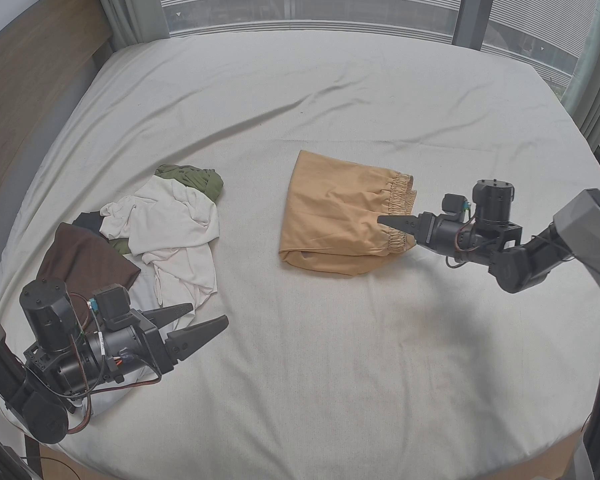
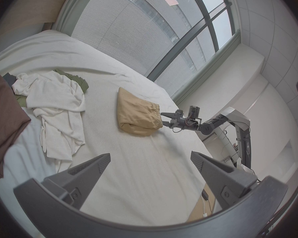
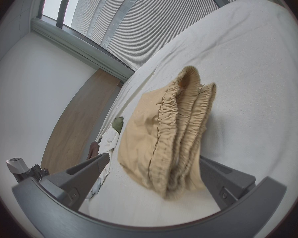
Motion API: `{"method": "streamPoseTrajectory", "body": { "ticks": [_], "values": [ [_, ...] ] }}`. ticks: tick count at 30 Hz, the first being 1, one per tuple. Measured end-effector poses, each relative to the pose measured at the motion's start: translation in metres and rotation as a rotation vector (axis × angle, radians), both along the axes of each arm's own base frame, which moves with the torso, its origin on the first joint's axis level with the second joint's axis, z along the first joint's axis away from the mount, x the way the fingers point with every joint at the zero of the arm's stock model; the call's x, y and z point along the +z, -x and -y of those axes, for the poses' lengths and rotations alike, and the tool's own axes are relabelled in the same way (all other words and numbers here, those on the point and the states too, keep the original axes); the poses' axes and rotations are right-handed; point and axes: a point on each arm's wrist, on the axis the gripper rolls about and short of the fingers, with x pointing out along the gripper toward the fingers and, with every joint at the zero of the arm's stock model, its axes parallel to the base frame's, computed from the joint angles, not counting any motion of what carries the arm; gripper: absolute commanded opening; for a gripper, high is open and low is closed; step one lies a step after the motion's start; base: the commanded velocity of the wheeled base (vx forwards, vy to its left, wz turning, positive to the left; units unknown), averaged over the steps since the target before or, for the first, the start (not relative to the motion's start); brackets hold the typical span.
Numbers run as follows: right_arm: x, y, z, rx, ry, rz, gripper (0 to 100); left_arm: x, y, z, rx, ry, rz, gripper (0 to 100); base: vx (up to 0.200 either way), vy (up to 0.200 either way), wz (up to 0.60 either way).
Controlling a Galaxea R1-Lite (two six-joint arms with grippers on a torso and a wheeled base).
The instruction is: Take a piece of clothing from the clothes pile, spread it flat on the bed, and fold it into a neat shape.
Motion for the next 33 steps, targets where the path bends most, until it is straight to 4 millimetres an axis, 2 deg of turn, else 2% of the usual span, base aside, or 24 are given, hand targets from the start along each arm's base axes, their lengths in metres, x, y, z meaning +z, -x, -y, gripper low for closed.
{"method": "streamPoseTrajectory", "body": {
  "ticks": [8, 10, 11, 13, 17, 26, 33],
  "values": [
    [0.058, 0.078, 0.019, -0.002, 0.008, 0.089, 100, 0.007, 0.023, 0.005, -0.043, 0.046, 0.006, 100, 0.0, 0.0, 0.0],
    [0.073, 0.099, 0.021, 0.006, 0.004, 0.124, 100, 0.012, 0.032, 0.006, -0.057, 0.065, 0.014, 100, 0.0, 0.0, 0.0],
    [0.084, 0.116, 0.022, 0.012, 0.002, 0.152, 100, 0.017, 0.04, 0.006, -0.066, 0.081, 0.025, 100, 0.0, 0.0, 0.0],
    [0.093, 0.134, 0.025, 0.016, 0.003, 0.177, 100, 0.022, 0.047, 0.006, -0.071, 0.093, 0.037, 100, 0.0, 0.0, 0.0],
    [0.114, 0.18, 0.033, 0.013, 0.01, 0.25, 100, 0.036, 0.071, 0.003, -0.072, 0.117, 0.064, 100, 0.0, 0.0, 0.0],
    [0.134, 0.275, 0.057, -0.028, 0.007, 0.384, 100, 0.055, 0.129, -0.02, -0.07, 0.144, 0.114, 100, 0.0, 0.0, 0.0],
    [0.132, 0.344, 0.074, -0.078, 0.003, 0.473, 100, 0.049, 0.17, -0.045, -0.03, 0.143, 0.121, 100, 0.0, 0.0, 0.0]
  ]
}}
